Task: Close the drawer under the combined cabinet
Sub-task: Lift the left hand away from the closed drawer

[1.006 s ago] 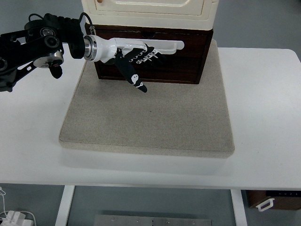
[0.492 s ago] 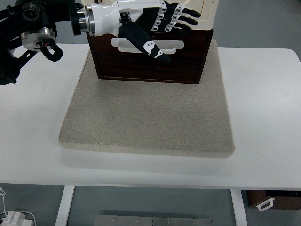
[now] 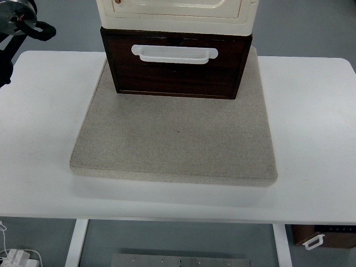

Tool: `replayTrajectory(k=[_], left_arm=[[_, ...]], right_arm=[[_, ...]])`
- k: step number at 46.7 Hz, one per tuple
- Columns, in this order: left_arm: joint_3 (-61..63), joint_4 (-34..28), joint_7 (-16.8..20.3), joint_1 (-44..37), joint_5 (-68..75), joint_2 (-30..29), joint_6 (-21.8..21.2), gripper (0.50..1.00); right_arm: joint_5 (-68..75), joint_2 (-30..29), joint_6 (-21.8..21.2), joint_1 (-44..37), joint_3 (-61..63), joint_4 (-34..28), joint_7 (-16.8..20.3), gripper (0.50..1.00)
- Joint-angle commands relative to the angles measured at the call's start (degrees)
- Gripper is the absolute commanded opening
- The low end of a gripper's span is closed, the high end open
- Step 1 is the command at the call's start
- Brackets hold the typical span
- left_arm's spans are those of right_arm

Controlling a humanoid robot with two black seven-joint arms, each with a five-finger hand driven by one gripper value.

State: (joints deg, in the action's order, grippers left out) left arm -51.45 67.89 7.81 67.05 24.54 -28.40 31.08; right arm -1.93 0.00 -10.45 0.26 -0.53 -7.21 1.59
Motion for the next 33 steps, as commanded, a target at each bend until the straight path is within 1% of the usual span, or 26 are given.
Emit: replayTrajectory(k=[1,11,15,24,33], left_arm=[[-3.3,-0.21,0.19,-0.87,-1.15,0.01,-0.76,1.0],[-9.54,-3.02,0.19,-0.96,-3.71,-0.08,-4.01,1.0],[-12.18,-4.16,0.19,-0.96,-3.79,-0.08,-5.94,1.0],[-16.22,-6.27,0.28,-0.96,-4.76,-0.08,-13.76,1.0],[-17.02,-10.31,0.28,-0.96,-8.54,-0.52,-19.38,1.0]], right_arm=[[-0.01,0.0,0.0,0.0,-0.09,0.0,-0.01,0.952],[0.08,0.0,0.0,0.0,0.0,0.0,-0.01,0.952],[-0.01,0.0,0.0,0.0,0.0,0.0,-0.01,0.952],[-0.01,0.0,0.0,0.0,0.0,0.0,-0.01,0.952],[-0.01,0.0,0.0,0.0,0.0,0.0,-0.01,0.952]])
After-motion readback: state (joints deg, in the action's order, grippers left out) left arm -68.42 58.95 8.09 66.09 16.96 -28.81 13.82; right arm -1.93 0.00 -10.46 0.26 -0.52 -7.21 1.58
